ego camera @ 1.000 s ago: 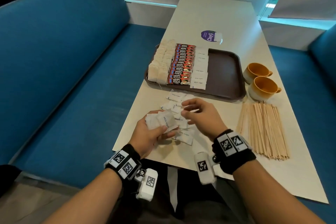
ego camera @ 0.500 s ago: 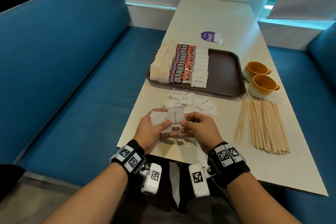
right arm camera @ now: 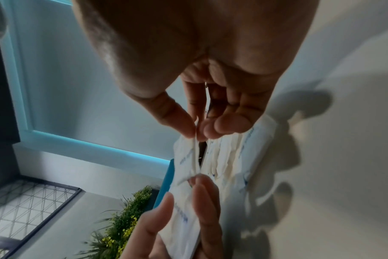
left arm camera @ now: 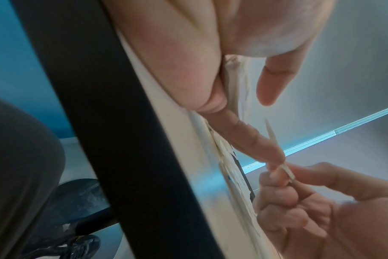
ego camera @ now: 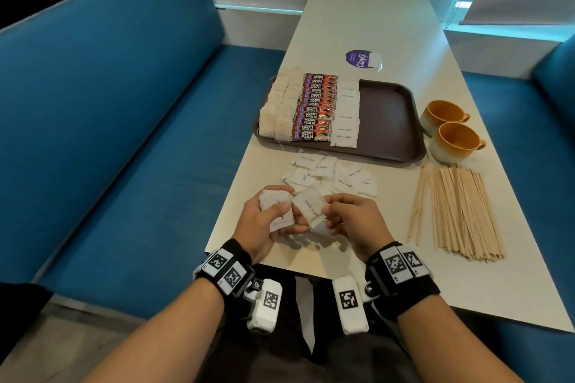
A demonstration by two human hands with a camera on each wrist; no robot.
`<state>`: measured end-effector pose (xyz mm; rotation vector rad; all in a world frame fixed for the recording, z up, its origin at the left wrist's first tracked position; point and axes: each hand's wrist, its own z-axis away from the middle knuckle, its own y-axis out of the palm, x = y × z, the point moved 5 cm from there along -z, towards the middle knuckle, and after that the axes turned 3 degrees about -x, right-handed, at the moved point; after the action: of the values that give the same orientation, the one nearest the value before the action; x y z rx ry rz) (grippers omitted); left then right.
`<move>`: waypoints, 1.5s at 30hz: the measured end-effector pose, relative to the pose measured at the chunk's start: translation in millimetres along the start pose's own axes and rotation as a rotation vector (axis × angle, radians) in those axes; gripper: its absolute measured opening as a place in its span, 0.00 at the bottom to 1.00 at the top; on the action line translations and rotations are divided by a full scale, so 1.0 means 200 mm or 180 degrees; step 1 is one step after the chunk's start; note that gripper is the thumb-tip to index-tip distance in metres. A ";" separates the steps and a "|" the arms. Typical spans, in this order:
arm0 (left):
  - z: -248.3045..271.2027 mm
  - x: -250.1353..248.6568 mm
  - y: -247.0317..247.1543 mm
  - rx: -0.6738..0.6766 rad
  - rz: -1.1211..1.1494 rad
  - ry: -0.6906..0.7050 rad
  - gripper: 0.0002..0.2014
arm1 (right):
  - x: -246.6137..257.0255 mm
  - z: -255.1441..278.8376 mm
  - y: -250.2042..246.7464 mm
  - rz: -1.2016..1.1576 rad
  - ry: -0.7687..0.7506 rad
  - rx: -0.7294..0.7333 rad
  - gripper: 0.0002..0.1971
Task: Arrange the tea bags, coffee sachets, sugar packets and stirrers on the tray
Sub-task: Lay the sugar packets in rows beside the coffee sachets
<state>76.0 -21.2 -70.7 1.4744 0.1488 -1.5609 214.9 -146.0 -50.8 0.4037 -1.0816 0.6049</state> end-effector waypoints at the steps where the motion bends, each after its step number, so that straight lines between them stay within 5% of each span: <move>1: 0.00 0.00 0.00 0.0011 0.0001 -0.0029 0.19 | 0.00 -0.01 -0.01 0.0070 -0.0024 -0.0014 0.08; 5: -0.01 0.01 -0.01 -0.0012 -0.0017 -0.0084 0.20 | 0.04 0.00 -0.01 0.0288 -0.0277 -0.0061 0.08; 9: -0.01 0.01 -0.01 0.0002 0.0001 -0.0011 0.12 | 0.13 0.04 -0.02 0.0428 -0.1047 -0.0222 0.08; 17: -0.01 0.01 0.00 0.0021 0.0130 -0.0070 0.20 | 0.12 0.07 0.07 0.1372 -0.1293 0.0466 0.07; 24: -0.02 0.04 -0.01 0.0088 0.0019 -0.0041 0.24 | 0.13 0.06 0.04 0.1636 -0.1132 0.0447 0.09; 30: -0.03 0.04 -0.02 -0.0124 -0.0238 0.0028 0.20 | 0.06 0.03 0.03 0.0732 -0.0494 0.0301 0.14; 35: -0.01 0.01 0.01 -0.0180 -0.0311 -0.0088 0.16 | 0.07 0.02 0.02 0.0438 -0.0539 0.0442 0.05; 39: 0.01 -0.01 0.03 -0.0043 -0.0051 -0.0215 0.18 | 0.09 0.01 0.02 -0.0241 -0.0328 0.0433 0.12; 45: 0.01 -0.01 0.03 0.0075 -0.0034 -0.0223 0.17 | 0.10 0.01 0.06 0.0456 -0.0676 0.0509 0.15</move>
<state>77.2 -25.0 -66.3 1.4373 0.0978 -1.6256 212.4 -133.9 -31.3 0.5417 -1.2768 0.7919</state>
